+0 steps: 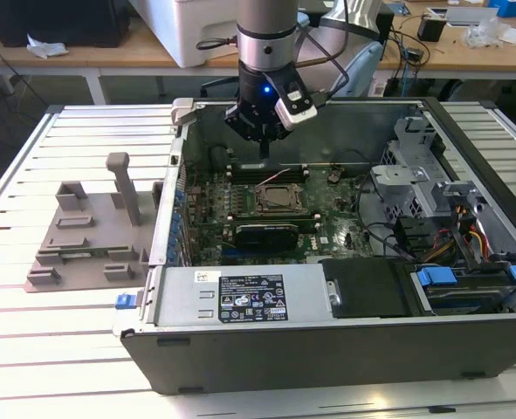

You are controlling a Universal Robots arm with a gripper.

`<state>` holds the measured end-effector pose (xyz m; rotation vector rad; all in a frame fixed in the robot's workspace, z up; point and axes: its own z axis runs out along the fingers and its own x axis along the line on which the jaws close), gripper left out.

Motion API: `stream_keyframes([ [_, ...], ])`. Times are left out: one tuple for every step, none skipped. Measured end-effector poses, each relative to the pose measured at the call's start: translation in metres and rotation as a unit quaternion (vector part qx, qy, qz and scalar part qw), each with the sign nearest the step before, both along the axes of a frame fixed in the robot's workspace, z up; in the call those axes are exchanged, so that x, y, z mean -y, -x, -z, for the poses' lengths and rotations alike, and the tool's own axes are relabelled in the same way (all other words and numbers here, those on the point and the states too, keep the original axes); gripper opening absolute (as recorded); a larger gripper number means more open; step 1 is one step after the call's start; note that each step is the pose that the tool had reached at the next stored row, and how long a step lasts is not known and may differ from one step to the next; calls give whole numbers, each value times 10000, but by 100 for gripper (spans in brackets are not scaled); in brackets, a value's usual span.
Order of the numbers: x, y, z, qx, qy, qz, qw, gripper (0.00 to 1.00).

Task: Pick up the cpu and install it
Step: 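Install the first cpu locking lever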

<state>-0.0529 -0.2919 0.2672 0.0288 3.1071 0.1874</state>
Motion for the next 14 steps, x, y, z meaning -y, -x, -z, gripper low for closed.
stream_keyframes([
  [0,0,6,0,-1,1,10000,11],
  [1,1,14,0,0,1,10000,11],
  [1,0,37,-1,0,0,10000,11],
  [1,0,59,-1,0,0,10000,11],
  [1,0,69,-1,0,0,10000,11],
  [1,0,77,-1,0,0,10000,11],
  [1,0,86,-1,0,0,10000,11],
  [1,0,93,-1,0,0,10000,11],
  [1,0,98,-1,0,0,10000,11],
  [1,0,102,-1,0,0,10000,11],
  [1,0,108,-1,0,0,10000,11],
  [1,0,112,-1,0,0,10000,11],
  [1,0,116,-1,0,0,10000,11],
  [1,0,122,-1,0,0,10000,11],
])
